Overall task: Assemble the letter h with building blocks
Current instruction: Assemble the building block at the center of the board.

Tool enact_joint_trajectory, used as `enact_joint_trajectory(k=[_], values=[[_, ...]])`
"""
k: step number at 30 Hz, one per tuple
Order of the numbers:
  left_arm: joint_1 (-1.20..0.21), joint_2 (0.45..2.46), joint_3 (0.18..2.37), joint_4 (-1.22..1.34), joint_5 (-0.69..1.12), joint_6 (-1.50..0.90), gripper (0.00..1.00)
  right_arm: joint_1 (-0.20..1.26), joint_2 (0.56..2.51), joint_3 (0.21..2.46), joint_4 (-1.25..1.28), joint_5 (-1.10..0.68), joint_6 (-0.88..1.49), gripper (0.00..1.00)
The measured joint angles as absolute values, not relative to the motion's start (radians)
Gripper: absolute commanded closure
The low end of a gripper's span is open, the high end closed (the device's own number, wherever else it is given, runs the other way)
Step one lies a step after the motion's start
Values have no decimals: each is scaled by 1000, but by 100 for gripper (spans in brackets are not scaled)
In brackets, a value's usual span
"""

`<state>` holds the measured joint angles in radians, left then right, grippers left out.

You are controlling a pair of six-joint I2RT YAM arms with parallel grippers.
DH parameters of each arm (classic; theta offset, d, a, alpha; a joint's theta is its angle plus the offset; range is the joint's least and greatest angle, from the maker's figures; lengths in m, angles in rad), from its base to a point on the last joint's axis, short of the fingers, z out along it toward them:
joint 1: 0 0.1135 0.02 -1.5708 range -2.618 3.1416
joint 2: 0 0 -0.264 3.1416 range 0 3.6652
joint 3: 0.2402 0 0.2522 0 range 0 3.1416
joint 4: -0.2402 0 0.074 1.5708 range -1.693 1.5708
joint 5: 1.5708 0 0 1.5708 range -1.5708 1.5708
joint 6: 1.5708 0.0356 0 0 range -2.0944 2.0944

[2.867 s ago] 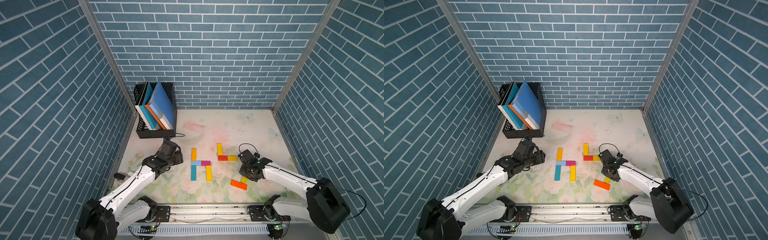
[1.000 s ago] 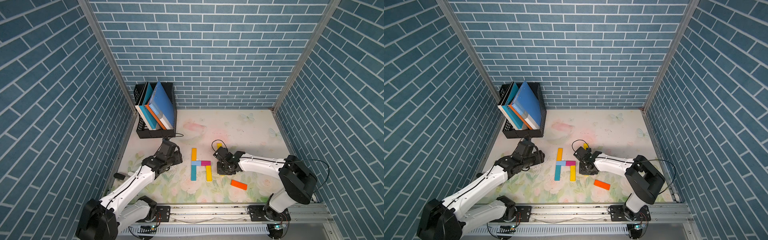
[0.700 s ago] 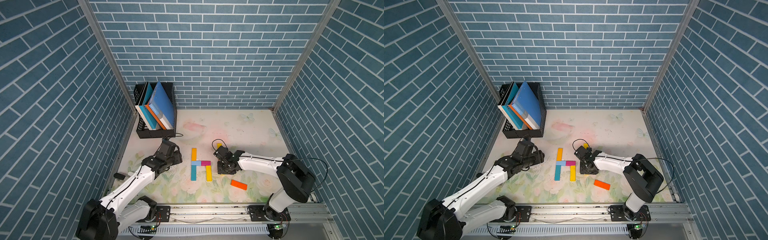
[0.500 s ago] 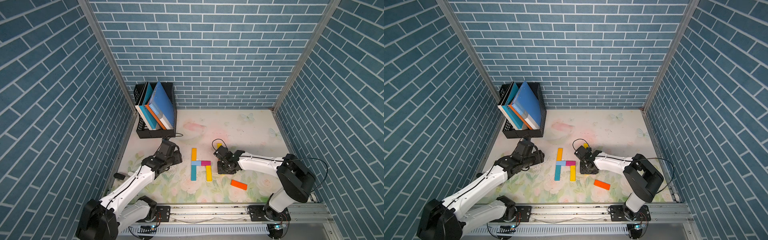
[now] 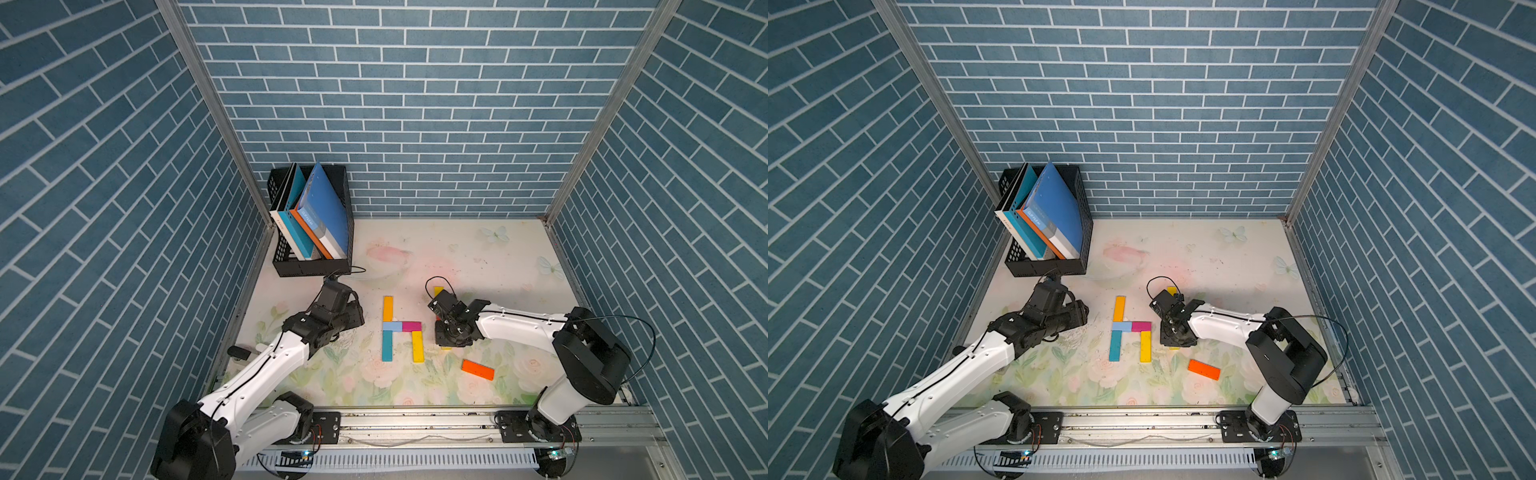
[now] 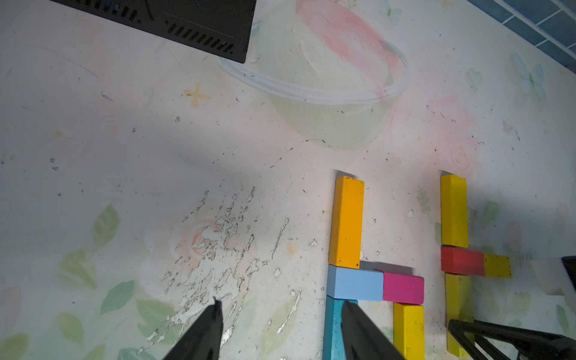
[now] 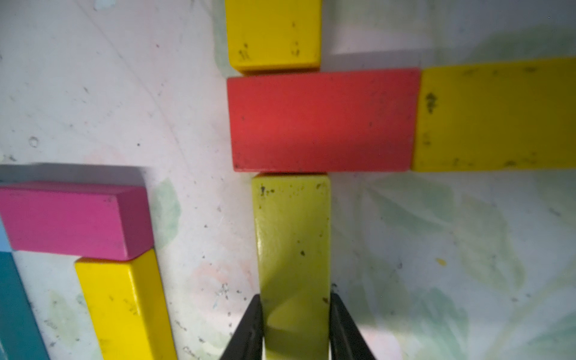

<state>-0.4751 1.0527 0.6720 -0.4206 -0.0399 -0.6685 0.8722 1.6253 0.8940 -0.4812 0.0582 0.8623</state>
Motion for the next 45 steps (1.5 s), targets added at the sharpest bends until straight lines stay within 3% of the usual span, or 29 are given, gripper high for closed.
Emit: enact_joint_trajectory(k=[13,17,26,30,41,45], values=[[-475,1043,667,-421,-40,-669,34,872,1630,899,-463,43,862,73],[-475,1042,667,-421,-39,-669,34,872,1631,899,-459,35,863,53],[-475,1041,662,-420,-39,-668,34,872,1634,912,-478,46,859,41],[-475,1041,661,-419,-39,-668,34,872,1612,920,-500,64,859,46],[-475,1042,661,-409,-39,-667,34,872,1652,925,-492,68,859,41],[-475,1042,661,-408,-39,-665,34,872,1661,936,-487,66,865,51]])
